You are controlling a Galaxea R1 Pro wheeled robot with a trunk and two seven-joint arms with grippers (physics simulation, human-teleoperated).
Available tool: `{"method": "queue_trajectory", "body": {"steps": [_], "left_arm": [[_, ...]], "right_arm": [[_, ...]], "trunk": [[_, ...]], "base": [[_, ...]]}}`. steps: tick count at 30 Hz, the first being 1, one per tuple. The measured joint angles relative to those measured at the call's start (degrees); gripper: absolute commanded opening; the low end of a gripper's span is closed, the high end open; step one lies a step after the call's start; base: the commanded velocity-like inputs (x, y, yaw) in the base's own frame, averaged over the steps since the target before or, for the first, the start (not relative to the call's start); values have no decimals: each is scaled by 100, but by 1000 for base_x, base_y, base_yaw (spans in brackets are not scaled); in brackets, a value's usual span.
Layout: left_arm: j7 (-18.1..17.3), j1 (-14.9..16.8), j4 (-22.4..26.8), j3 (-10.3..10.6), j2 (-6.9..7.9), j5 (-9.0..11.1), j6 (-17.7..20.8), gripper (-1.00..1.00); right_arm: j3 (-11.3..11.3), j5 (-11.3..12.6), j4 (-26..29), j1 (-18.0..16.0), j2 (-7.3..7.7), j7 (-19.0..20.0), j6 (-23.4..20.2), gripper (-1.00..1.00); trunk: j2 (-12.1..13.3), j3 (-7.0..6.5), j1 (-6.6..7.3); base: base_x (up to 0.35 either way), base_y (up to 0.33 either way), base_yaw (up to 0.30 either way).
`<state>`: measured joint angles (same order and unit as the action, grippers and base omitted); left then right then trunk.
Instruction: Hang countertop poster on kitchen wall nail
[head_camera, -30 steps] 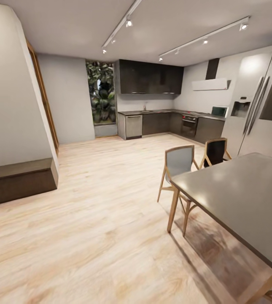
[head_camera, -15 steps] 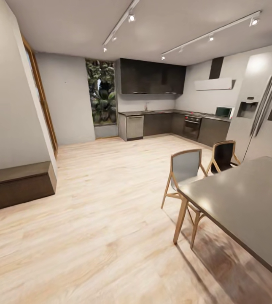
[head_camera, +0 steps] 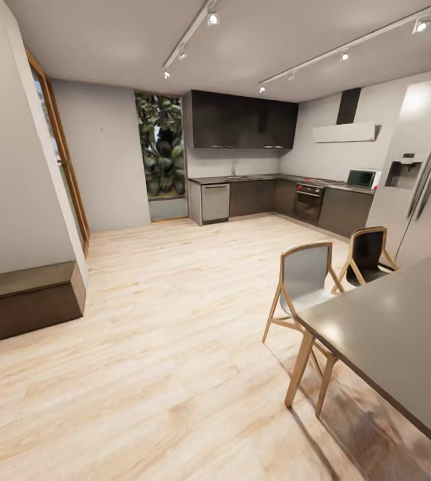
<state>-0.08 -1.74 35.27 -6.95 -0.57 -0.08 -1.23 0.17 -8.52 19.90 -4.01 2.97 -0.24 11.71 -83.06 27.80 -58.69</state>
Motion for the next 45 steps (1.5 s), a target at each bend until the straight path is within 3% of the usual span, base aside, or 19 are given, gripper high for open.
{"method": "queue_trajectory", "body": {"steps": [45], "left_arm": [[0,0,0,-9,41,0,0,100]], "right_arm": [[8,-2,0,0,9,8,0,100]], "trunk": [[0,0,0]], "base": [[336,63,0]]}}
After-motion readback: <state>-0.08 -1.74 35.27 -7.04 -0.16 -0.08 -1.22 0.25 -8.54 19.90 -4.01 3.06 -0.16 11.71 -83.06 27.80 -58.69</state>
